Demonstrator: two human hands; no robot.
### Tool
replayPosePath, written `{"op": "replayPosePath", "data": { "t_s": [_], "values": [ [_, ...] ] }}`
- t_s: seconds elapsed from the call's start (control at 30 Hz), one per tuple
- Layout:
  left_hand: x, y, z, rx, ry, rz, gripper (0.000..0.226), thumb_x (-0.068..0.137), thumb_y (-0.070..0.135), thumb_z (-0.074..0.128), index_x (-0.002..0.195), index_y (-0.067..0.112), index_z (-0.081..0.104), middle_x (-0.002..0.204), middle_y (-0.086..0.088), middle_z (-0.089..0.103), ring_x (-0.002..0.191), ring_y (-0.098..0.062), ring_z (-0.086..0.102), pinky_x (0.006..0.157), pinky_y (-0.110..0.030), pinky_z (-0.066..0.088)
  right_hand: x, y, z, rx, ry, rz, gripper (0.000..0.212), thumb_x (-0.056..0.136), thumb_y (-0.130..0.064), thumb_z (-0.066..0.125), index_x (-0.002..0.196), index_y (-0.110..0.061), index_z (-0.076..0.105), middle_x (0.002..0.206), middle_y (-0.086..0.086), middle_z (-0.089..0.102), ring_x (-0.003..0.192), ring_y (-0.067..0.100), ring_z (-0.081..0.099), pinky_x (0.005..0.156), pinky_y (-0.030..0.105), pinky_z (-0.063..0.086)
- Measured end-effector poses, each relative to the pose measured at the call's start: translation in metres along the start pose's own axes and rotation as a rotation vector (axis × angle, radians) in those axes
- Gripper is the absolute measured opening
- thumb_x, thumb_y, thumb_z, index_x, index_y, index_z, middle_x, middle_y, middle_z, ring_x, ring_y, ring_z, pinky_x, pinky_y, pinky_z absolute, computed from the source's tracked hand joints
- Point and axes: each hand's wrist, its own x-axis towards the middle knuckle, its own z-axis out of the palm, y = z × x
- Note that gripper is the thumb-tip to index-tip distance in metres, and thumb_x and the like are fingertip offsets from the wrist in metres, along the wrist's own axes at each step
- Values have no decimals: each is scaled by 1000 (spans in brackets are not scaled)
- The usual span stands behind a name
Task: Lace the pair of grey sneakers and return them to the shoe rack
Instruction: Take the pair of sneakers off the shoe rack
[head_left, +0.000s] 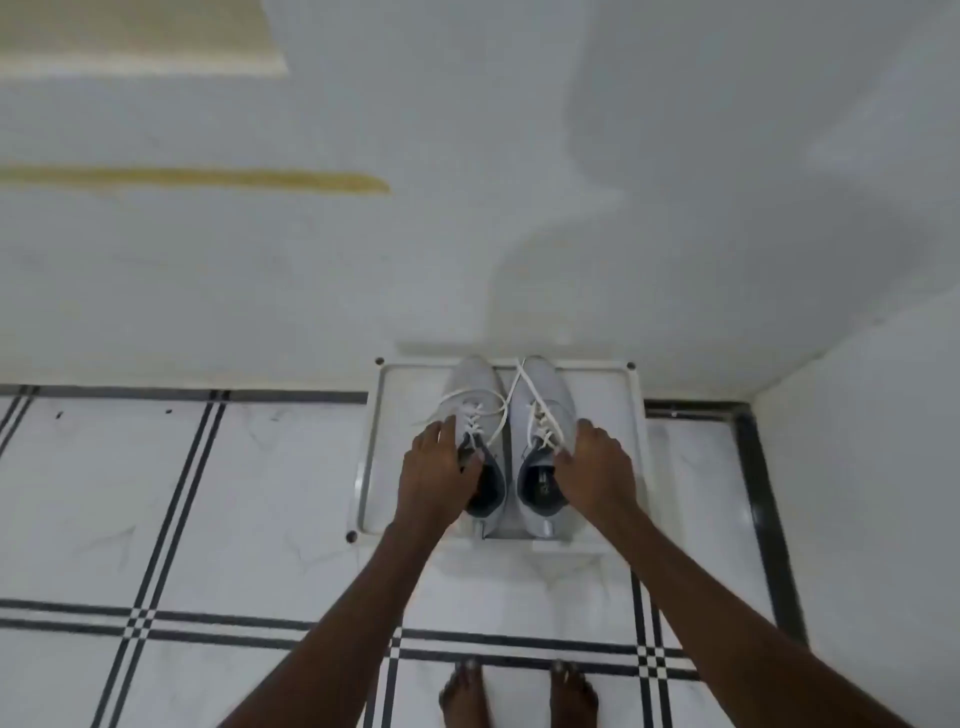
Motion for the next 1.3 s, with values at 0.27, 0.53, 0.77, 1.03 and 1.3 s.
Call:
{"op": "replayPosePath", "data": {
  "t_s": [0.27, 0.53, 0.77, 1.03, 1.3],
  "values": [
    [37, -50, 78, -75, -132, -200, 26, 88, 18, 58, 111, 6, 54, 97, -15, 68, 89, -37, 64, 67, -34, 41, 46, 39, 87, 158, -126, 204, 30, 85, -20, 59, 108, -1, 55, 106, 24, 67, 100, 45, 63, 81, 41, 49],
    [34, -54, 81, -25, 30, -222, 20, 86, 7, 45, 92, 8, 64, 76, -14, 67, 73, -37, 62, 61, -38, 47, 48, 46, 95, 153, -34, 186, 13, 80, -8, 56, 91, 0, 58, 95, 25, 67, 89, 46, 63, 72, 42, 50],
    [-32, -36, 38, -109, 144, -179, 23, 82, 7, 50, 94, 12, 68, 66, -11, 65, 64, -35, 60, 57, -38, 47, -9, 46, 64, 191, 43, 121, 11, 82, -6, 53, 87, 0, 60, 88, 20, 67, 80, 41, 62, 65, 37, 45],
    [-143, -30, 10, -136, 193, -114, 30, 83, 8, 54, 105, 20, 70, 60, 5, 53, 53, -17, 45, 47, -19, 26, -128, 60, 45, 220, 120, 41, 9, 85, -8, 53, 83, -1, 57, 72, 9, 57, 66, 33, 52, 59, 32, 30],
    [-266, -85, 73, -183, 163, -98, 30, 82, 11, 55, 107, 18, 70, 70, -8, 69, 59, -22, 53, 56, -26, 34, -251, 104, 132, 221, 140, 110, 10, 82, -10, 54, 84, -2, 60, 74, 15, 63, 65, 33, 52, 62, 33, 38]
  ]
}}
